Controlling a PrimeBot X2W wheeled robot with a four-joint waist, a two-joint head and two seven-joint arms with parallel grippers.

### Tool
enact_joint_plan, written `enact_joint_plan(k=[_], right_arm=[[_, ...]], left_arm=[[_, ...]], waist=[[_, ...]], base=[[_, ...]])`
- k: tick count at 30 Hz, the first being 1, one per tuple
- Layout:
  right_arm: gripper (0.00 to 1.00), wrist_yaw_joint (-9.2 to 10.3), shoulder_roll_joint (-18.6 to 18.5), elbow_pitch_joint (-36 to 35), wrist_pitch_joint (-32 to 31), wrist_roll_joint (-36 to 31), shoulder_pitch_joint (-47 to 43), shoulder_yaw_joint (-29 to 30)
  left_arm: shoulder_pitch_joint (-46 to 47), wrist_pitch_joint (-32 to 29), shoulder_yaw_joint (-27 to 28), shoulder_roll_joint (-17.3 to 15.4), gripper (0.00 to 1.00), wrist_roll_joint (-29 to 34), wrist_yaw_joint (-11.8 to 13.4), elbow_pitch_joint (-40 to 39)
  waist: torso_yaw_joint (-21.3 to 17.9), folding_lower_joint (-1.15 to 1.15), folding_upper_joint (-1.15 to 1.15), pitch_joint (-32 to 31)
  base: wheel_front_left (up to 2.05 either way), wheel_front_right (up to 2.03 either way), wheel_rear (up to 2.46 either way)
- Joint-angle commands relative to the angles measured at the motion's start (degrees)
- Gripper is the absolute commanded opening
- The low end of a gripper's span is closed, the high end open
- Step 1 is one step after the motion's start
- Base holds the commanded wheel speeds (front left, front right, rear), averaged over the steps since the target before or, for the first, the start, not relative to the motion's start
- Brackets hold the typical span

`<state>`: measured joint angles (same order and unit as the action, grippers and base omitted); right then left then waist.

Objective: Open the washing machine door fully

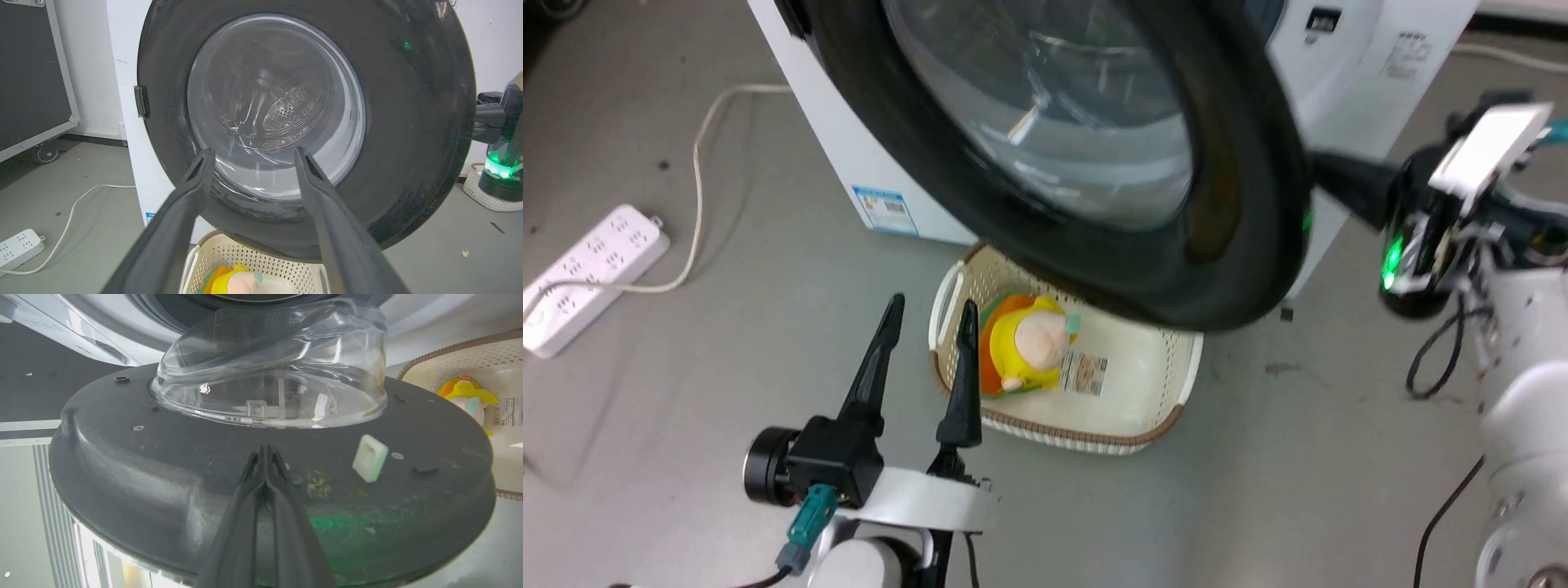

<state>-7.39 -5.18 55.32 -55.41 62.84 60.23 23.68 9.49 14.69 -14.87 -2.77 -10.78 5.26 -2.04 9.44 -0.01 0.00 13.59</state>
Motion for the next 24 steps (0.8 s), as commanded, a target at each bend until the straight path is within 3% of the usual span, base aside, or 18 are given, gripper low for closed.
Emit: enact_joint_plan(k=[1,7,10,11,13,24], right_arm=[[0.00,-0.10,0.9,-1.1,-1.3,0.5,-2.7,-0.5],[0.00,-0.10,2.2,-5.8,-5.8,3.1,-9.1,-3.6],[0.00,-0.10,2.3,-6.9,-7.6,8.0,-11.6,-8.7],[0.00,-0.10,2.3,-8.9,-6.8,14.9,-15.2,-17.1],[0.00,-0.10,2.3,-10.1,-5.8,18.0,-16.9,-21.1],[0.00,-0.10,2.3,-14.5,1.5,27.8,-21.9,-35.1]], left_arm=[[-1.3,0.3,0.3,-0.1,1.00,0.1,-0.4,0.3],[-4.2,0.3,0.1,-0.1,1.00,0.5,-1.1,1.0],[-5.3,0.3,-0.4,-0.1,1.00,0.4,-1.3,1.4],[-6.3,0.3,-1.0,-0.1,1.00,0.2,-1.5,1.9],[-6.7,0.3,-1.3,-0.1,1.00,0.1,-1.6,2.2],[-7.3,0.3,-1.8,-0.1,1.00,0.0,-2.4,5.9]], waist=[[-0.1,0.01,0.00,-1.8],[-0.4,0.01,0.00,-4.4],[-0.1,0.01,0.00,-5.2],[0.1,0.01,0.00,-6.0],[0.4,0.01,0.00,-6.3],[1.2,0.01,0.00,-6.9]], base=[[0.00,0.00,0.00],[0.00,0.00,0.00],[0.00,0.00,0.00],[0.00,0.00,0.00],[0.00,0.00,0.00],[0.00,0.00,0.00]])
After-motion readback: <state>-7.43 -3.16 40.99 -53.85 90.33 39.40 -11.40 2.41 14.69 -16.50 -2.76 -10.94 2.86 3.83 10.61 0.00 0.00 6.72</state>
